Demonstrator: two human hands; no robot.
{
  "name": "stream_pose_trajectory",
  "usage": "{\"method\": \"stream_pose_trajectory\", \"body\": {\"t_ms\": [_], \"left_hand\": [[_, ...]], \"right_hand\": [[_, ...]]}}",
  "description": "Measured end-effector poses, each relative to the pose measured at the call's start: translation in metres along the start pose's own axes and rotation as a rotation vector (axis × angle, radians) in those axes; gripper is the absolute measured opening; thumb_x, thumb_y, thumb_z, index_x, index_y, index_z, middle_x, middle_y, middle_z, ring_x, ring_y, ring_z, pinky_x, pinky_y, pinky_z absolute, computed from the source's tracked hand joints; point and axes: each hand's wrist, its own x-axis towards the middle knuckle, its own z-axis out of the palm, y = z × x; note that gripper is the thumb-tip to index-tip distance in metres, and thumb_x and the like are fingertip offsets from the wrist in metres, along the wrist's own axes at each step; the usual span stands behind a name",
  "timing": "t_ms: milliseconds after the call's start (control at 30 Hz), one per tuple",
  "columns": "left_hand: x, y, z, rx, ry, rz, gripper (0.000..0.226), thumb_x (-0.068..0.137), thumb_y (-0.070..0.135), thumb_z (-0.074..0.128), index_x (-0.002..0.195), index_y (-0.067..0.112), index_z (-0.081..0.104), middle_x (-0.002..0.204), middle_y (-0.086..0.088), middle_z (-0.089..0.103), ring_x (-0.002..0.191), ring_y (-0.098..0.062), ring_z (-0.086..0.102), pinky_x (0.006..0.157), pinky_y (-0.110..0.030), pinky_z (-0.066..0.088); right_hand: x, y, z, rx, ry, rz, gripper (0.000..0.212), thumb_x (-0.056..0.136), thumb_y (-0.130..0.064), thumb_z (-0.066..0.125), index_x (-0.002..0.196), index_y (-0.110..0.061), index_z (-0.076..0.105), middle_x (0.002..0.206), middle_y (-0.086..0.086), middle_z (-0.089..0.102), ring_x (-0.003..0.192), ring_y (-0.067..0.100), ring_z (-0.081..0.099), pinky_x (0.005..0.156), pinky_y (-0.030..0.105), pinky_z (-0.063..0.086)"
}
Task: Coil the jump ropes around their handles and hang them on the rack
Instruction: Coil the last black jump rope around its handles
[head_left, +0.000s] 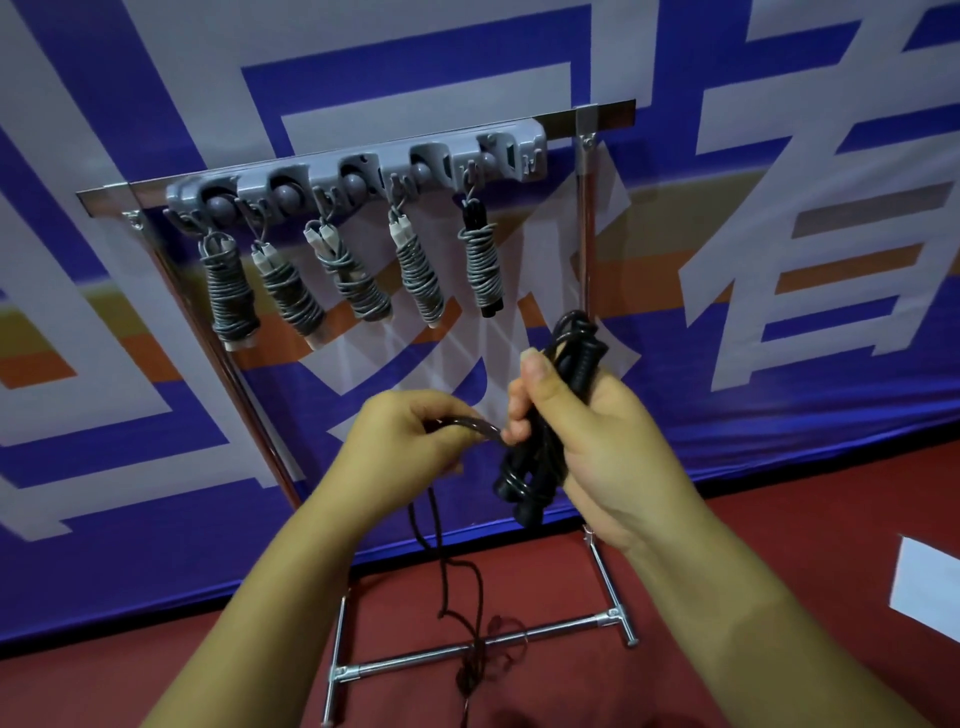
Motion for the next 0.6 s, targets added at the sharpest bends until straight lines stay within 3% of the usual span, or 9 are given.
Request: {"method": "stream_pose_trajectory", "body": {"t_ms": [133,300,433,500,600], "left_hand": [[-0.009,0.004,-0.002,0.07,0.018,-0.02,0.013,0.08,0.012,0.073,0.069,0.019,0.07,0.049,0.003,0.05,0.045,-0.005,0.041,0.045,-0.013,0.033],[-0.025,0.017,-0.003,-0.127,-0.004,-0.1,0.015,0.084,0.018,0.068,0.071,0.009,0.066,0.05,0.0,0.042,0.045,-0.011,0.032,0.043,-0.018,0.028],[-0.045,0.034,0.013,-0.369,-0.012,-0.091,0.037,0.089,0.042,0.059,0.069,0.013,0.068,0.047,0.001,0.038,0.046,-0.012,0.031,0.047,-0.021,0.027],[-0.048,0.037,0.025,-0.51,0.015,-0.093,0.043,0.092,0.041,0.049,0.073,0.007,0.068,0.048,-0.008,0.047,0.044,-0.012,0.029,0.046,-0.02,0.027],[-0.046,0.035,0.039,-0.797,-0.034,-0.178,0.035,0.088,0.031,0.047,0.077,0.0,0.061,0.07,-0.014,0.068,0.039,-0.008,0.031,0.042,-0.017,0.03]], "right_hand": [[0.002,0.002,-0.008,0.01,0.029,-0.021,0.025,0.073,-0.034,0.059,0.08,-0.011,0.057,0.065,-0.002,0.062,0.062,0.011,0.061,0.066,0.022,0.053],[0.003,0.002,-0.005,-0.04,0.096,-0.17,0.019,0.073,-0.036,0.058,0.073,-0.017,0.059,0.064,-0.005,0.064,0.064,0.009,0.061,0.067,0.024,0.053],[0.006,0.003,-0.001,0.008,0.242,-0.332,0.018,0.076,-0.038,0.059,0.074,-0.019,0.058,0.063,-0.009,0.06,0.062,0.008,0.055,0.068,0.027,0.049],[0.007,0.004,0.0,0.016,0.262,-0.378,0.015,0.078,-0.038,0.059,0.073,-0.024,0.06,0.063,-0.011,0.059,0.062,0.007,0.054,0.067,0.025,0.048],[0.009,0.007,-0.001,0.018,0.27,-0.341,0.024,0.079,-0.045,0.058,0.061,-0.03,0.063,0.062,-0.01,0.058,0.062,0.008,0.055,0.065,0.028,0.048]]}}
